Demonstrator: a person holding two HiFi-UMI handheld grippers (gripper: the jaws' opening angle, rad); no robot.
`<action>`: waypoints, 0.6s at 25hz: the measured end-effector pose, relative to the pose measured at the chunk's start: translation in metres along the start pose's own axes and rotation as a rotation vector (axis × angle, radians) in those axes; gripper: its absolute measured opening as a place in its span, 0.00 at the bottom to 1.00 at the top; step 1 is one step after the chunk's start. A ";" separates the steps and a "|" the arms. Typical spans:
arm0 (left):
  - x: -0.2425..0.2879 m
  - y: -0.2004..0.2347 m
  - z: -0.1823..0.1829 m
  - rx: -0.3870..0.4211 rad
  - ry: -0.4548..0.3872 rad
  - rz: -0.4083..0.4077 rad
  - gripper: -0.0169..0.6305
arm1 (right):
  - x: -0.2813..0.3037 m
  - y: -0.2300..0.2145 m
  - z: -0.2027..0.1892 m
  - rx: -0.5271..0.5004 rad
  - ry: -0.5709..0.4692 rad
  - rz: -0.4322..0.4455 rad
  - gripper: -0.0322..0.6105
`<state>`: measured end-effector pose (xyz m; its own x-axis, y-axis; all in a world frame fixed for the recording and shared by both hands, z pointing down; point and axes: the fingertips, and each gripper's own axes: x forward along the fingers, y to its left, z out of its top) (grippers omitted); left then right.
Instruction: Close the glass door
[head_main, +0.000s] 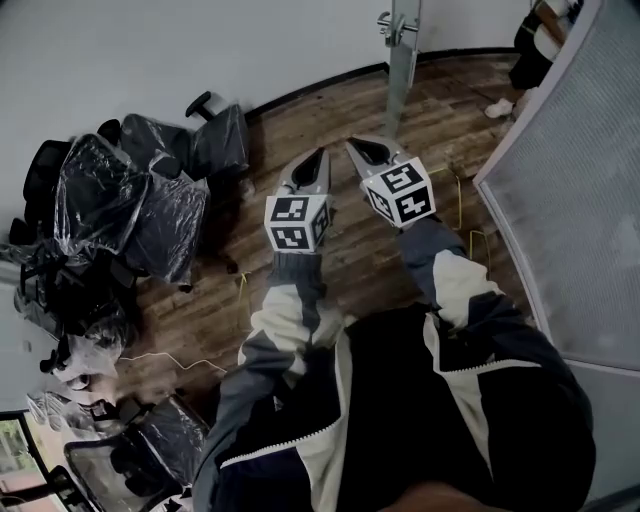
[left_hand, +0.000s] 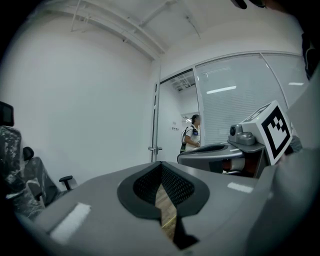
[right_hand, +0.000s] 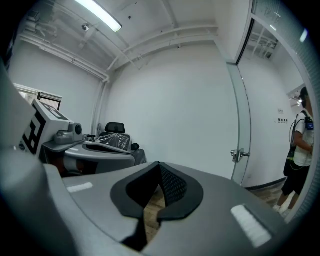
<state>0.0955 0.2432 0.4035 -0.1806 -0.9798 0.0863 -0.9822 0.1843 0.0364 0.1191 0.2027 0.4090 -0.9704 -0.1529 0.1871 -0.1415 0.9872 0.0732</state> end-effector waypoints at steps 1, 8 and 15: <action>0.002 0.012 0.000 0.000 -0.005 -0.001 0.03 | 0.011 0.000 0.002 -0.004 0.002 -0.004 0.06; 0.031 0.068 0.004 0.003 -0.016 -0.002 0.03 | 0.076 -0.010 0.014 -0.015 0.015 0.007 0.06; 0.084 0.120 -0.002 -0.009 -0.005 0.027 0.03 | 0.149 -0.051 0.011 0.014 0.026 0.024 0.06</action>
<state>-0.0373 0.1835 0.4175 -0.2073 -0.9748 0.0820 -0.9765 0.2113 0.0434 -0.0206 0.1298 0.4229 -0.9681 -0.1303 0.2142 -0.1212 0.9911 0.0548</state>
